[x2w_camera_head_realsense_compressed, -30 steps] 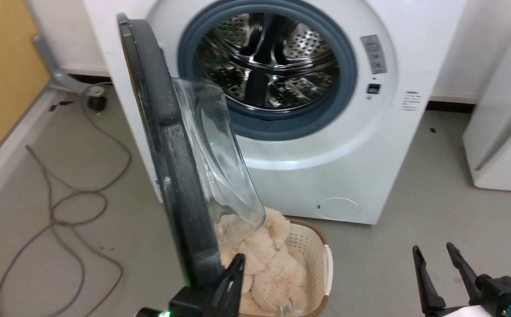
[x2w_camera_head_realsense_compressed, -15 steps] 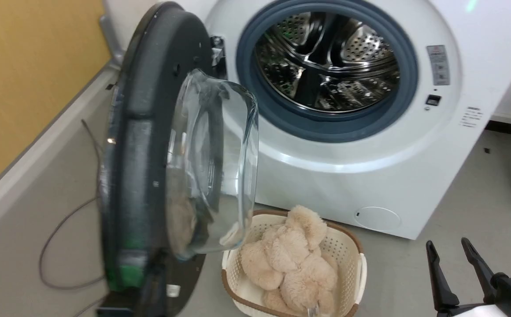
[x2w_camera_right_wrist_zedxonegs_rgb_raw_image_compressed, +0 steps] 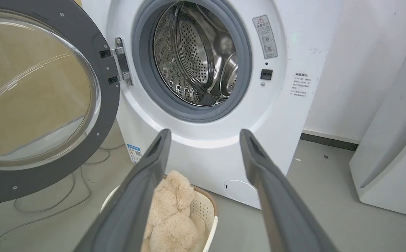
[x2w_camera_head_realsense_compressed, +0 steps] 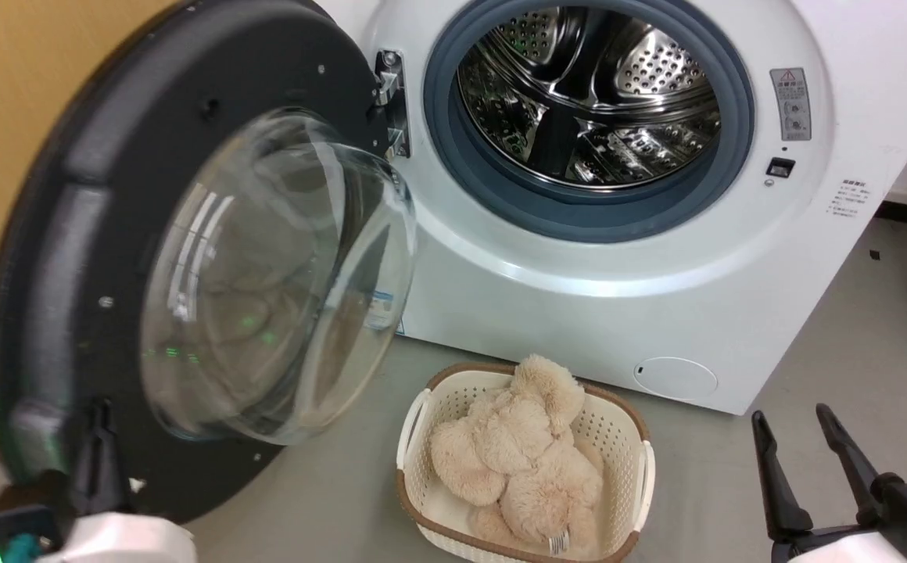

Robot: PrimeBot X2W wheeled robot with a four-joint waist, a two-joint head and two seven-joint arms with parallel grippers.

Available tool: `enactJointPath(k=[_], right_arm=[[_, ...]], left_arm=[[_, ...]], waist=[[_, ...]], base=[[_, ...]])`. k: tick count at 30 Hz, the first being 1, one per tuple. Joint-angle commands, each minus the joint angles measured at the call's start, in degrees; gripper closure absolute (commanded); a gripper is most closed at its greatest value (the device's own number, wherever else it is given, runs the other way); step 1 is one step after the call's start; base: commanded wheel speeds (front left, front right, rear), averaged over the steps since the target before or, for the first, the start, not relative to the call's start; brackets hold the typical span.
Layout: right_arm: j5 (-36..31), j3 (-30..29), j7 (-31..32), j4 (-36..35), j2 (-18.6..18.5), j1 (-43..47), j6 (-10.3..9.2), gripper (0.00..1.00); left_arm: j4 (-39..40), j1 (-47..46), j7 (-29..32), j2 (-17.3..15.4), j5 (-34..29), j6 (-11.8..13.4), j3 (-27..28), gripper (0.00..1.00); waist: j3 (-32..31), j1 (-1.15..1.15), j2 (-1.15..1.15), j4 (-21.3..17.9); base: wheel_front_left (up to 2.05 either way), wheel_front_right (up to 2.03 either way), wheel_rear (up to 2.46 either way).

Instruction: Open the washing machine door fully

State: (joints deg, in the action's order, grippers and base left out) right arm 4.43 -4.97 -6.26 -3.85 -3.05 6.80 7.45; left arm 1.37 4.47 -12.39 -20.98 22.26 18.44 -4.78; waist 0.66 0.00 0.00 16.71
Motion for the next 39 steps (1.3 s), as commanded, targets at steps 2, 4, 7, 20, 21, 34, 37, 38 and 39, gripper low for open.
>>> enactJointPath(k=[2, 4, 7, 20, 21, 34, 37, 38, 39], right_arm=[[-0.23, 0.03, 0.28, -0.67, 0.17, 0.32, 0.03, 0.00], [-0.33, 0.26, 0.55, -0.92, 0.17, 0.23, 0.03, 0.00], [-0.46, -0.09, 0.88, -1.41, 0.17, 0.06, 0.03, 0.00], [-0.22, 0.17, 1.19, -0.87, 0.17, -0.57, 0.03, 0.00], [-0.18, 0.22, 1.17, -0.71, 0.17, -0.53, 0.03, 0.00], [0.69, 0.08, 0.76, 0.82, 0.17, 0.72, 0.03, 0.00], [0.67, 0.31, 0.87, 1.00, 0.17, 0.81, 0.03, 0.00], [0.62, 0.46, 0.91, 1.02, 0.17, 0.82, 0.03, 0.00], [0.55, 0.58, 0.90, 1.03, 0.17, 0.83, 0.03, 0.00]], left_arm=[[-3.36, -2.66, -1.31, -0.82, 1.46, -1.63, 1.86, 1.00], [-6.07, -4.12, -1.90, -1.15, 2.47, -2.82, 3.45, 1.00], [-10.15, -6.43, -2.38, -1.75, 3.33, -4.37, 5.82, 1.00], [-19.27, -11.58, -2.60, -0.24, 0.68, -9.15, 14.56, 1.00], [-19.19, -11.29, -2.60, 0.40, 0.38, -9.32, 15.18, 1.00], [-10.03, -0.41, -2.61, 9.45, -6.68, -9.65, 13.91, 0.00], [-8.61, 1.71, -2.31, 10.59, -7.91, -10.56, 10.81, 0.00], [-7.98, 2.44, -2.13, 11.07, -8.33, -10.78, 9.71, 0.00], [-7.26, 3.13, -2.01, 11.67, -8.57, -10.99, 8.69, 0.00]], waist=[[0.32, 0.00, 0.00, -0.28], [0.57, 0.00, 0.00, -0.76], [1.27, 0.00, 0.00, -1.17], [1.80, 0.00, 0.00, -2.66], [1.59, 0.00, 0.00, -2.73], [-0.70, 0.00, 0.00, -2.56], [-1.18, 0.00, 0.00, -2.91], [-1.33, 0.00, 0.00, -3.11], [-1.51, 0.00, 0.00, -3.39]], base=[[0.00, 0.00, 0.00], [0.00, 0.00, 0.00], [0.00, 0.00, 0.00], [0.00, 0.00, 0.00], [0.00, 0.00, 0.00], [0.00, 0.00, 0.00], [0.00, 0.00, 0.00], [0.00, 0.00, 0.00], [0.00, 0.00, 0.00]])
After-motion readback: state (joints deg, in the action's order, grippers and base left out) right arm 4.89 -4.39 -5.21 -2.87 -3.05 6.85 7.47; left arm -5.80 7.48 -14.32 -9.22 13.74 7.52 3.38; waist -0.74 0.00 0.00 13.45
